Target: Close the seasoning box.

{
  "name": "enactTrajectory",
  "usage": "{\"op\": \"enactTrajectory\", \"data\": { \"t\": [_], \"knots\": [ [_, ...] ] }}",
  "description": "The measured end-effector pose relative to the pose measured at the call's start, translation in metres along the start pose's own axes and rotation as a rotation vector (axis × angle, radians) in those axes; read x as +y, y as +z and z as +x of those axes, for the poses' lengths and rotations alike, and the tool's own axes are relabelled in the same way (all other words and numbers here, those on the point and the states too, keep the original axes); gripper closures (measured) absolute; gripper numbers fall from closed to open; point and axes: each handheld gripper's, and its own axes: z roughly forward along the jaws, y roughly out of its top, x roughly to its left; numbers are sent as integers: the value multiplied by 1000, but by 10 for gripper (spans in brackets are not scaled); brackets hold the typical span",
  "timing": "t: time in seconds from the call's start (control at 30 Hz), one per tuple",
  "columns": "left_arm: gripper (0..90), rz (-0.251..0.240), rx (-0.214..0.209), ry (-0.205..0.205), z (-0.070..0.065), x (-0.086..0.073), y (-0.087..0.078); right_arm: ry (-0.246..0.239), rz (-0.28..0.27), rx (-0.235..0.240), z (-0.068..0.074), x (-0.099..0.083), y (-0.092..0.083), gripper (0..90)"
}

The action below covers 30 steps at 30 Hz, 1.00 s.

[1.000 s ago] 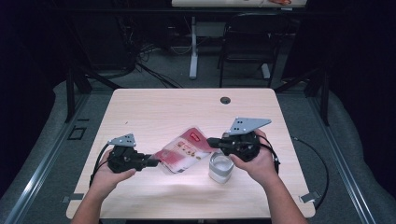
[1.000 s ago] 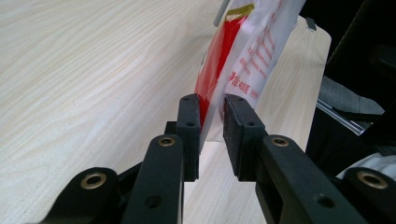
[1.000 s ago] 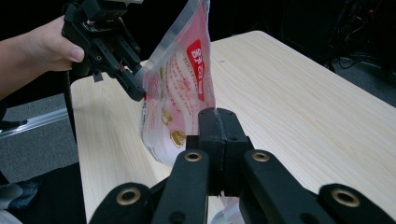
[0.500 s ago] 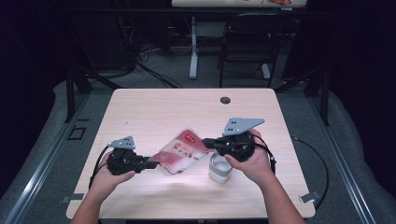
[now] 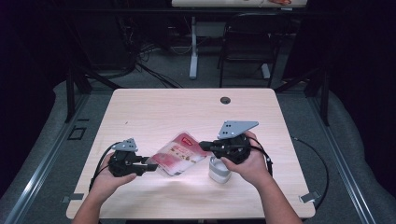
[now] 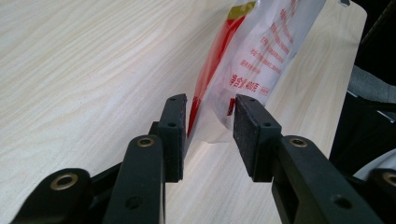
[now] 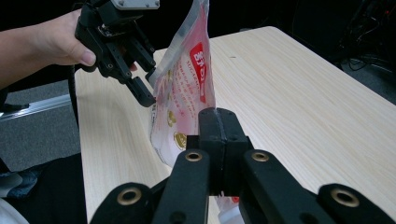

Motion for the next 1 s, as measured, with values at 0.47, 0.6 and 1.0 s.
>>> {"op": "enactTrajectory", "data": {
  "t": [0.47,0.6,1.0],
  "knots": [
    [637,-7,27,12,-1,0,2,-26,41,-5,5,-2,8,900],
    [684,-1,34,14,-1,-1,3,-26,39,-8,5,-2,9,900],
    [743,21,32,7,-2,-3,10,-26,46,3,6,-3,13,900]
  ]
}}
